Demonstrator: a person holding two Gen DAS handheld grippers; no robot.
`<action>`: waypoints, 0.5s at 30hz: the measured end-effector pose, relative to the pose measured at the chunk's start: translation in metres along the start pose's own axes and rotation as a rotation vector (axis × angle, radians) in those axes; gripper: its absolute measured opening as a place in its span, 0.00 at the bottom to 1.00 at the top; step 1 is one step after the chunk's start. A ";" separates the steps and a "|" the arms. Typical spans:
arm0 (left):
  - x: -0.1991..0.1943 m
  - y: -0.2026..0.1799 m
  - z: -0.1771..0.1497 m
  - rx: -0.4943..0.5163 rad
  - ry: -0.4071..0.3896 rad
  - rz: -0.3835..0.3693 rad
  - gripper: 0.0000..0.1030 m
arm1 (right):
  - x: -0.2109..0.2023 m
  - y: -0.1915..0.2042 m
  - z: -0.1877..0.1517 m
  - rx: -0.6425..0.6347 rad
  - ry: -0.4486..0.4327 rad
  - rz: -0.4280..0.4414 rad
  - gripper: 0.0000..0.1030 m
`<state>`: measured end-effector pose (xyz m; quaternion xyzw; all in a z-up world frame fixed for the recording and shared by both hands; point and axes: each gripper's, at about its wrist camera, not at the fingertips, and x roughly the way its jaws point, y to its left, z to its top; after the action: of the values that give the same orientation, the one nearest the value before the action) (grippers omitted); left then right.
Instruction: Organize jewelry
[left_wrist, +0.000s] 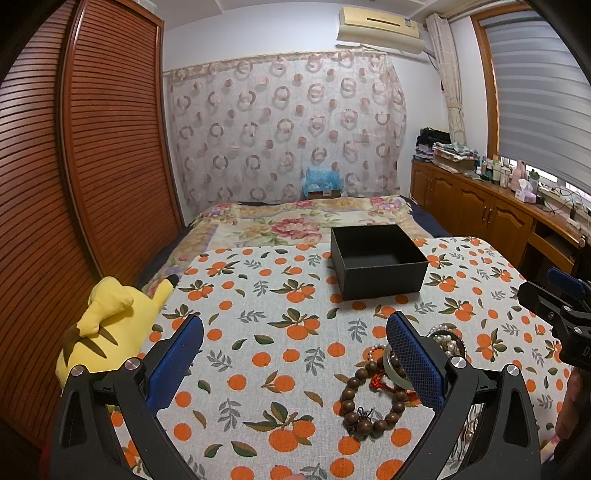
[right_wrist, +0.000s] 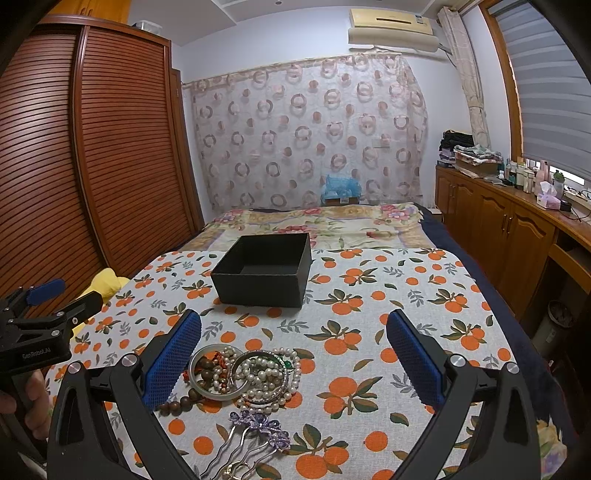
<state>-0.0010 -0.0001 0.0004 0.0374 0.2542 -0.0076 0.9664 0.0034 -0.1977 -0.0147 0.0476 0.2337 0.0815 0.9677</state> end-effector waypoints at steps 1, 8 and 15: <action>0.000 0.000 0.000 0.000 -0.001 0.000 0.93 | 0.000 0.000 0.000 -0.001 0.000 -0.001 0.98; 0.000 0.000 0.000 0.001 -0.002 0.000 0.93 | 0.000 0.000 0.000 -0.002 -0.001 0.000 0.98; 0.000 0.000 0.000 0.001 -0.003 0.006 0.93 | -0.001 0.000 0.000 -0.002 -0.001 -0.001 0.98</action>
<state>-0.0009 -0.0001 0.0001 0.0388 0.2527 -0.0049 0.9668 0.0030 -0.1980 -0.0139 0.0467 0.2332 0.0815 0.9679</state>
